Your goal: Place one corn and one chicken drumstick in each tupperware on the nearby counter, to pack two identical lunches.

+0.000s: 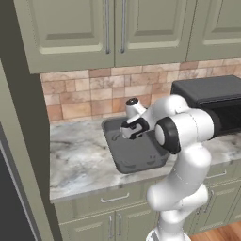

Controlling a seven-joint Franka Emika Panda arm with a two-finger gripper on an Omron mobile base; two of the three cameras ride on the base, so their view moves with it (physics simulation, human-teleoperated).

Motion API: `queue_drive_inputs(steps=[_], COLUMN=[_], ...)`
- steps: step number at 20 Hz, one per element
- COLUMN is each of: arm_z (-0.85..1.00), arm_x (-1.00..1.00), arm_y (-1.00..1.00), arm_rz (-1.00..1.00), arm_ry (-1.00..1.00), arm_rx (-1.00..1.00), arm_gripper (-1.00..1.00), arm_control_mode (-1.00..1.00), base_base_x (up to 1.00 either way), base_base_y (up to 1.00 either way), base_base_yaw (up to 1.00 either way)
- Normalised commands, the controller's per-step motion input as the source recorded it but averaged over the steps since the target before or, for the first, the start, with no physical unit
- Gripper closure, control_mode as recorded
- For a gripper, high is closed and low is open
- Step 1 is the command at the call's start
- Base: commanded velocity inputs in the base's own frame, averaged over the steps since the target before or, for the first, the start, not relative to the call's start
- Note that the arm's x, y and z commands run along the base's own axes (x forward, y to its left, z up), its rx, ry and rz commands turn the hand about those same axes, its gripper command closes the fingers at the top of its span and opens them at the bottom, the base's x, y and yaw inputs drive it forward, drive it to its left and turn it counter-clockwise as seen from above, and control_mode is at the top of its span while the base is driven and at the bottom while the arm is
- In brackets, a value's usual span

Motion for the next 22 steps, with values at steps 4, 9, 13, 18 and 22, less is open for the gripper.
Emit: queue_drive_inputs(steps=[4,9,13,18,22], arm_z=[-0.32,-0.33,-0.03,0.03,0.43], arm_x=[0.19,0.14,0.09,0.01,-0.40], arm_y=[0.01,0.00,0.00,0.05,0.06], arm_rz=[-0.01,0.00,-0.01,-0.02,-0.03], arm_ry=[0.00,0.00,0.00,0.01,0.03], arm_rx=[0.00,0.00,0.00,0.00,0.00], arm_gripper=[1.00,1.00,-1.00,-1.00,-1.00], arm_control_mode=[-1.00,-1.00,-1.00,-1.00,-1.00], base_base_x=[0.00,0.00,0.00,0.00,0.00], base_base_y=[0.00,0.00,0.00,0.00,0.00], base_base_yaw=[0.00,0.00,0.00,0.00,0.00])
